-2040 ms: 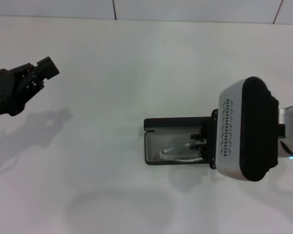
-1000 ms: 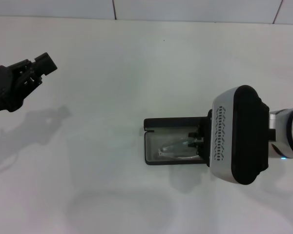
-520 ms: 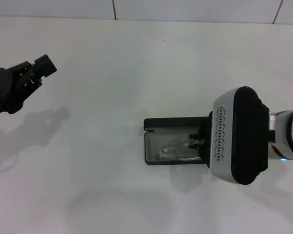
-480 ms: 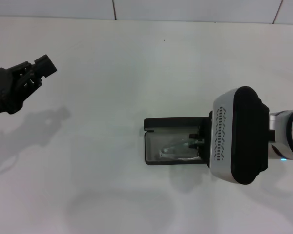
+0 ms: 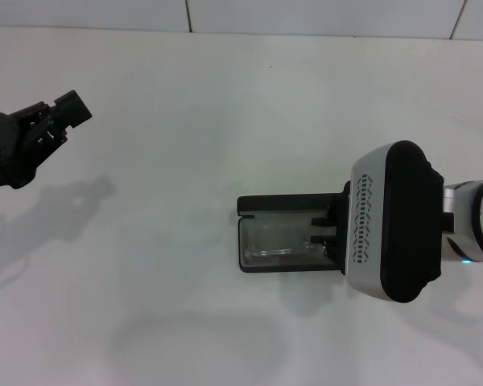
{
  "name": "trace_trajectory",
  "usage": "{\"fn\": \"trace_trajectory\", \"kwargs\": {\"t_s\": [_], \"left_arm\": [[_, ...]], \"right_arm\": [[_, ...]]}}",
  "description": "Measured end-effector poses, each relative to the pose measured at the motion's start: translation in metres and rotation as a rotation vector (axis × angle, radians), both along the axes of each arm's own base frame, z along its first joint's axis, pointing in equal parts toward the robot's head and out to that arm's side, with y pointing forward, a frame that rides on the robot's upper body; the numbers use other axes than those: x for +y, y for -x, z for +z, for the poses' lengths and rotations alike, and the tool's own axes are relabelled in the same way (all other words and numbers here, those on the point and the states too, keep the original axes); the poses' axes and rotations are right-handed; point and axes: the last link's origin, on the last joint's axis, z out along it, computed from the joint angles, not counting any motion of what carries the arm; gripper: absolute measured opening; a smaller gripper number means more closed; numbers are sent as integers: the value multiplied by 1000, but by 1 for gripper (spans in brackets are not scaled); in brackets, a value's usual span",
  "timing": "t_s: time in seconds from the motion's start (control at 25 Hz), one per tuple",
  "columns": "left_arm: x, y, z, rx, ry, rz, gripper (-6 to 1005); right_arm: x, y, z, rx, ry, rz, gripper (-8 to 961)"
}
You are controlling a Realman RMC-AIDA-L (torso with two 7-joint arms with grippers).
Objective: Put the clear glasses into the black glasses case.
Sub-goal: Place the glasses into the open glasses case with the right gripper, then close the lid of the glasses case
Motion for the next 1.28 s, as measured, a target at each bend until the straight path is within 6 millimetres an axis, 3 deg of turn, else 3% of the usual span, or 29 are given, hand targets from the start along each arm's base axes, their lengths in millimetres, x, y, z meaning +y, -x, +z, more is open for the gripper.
{"fn": "trace_trajectory", "kwargs": {"t_s": [0.56, 0.76, 0.96, 1.04, 1.08, 1.28], "left_arm": [[2, -1, 2, -1, -7, -4, 142], [7, -6, 3, 0, -7, -26, 143], [13, -15, -1, 10, 16, -63, 144], [18, -24, -5, 6, 35, -98, 145], [20, -29, -7, 1, 44, -116, 145], [27, -55, -30, -4, 112, -197, 146]], "right_arm": [[-8, 12, 8, 54, 42, -19, 148], [-15, 23, 37, 193, 148, -95, 149], [-14, 25, 104, 473, 237, -137, 150], [-11, 10, 145, 615, 216, -166, 150], [-9, -7, 175, 723, 181, -185, 150], [-13, -59, 235, 977, 1, -206, 149]]}}
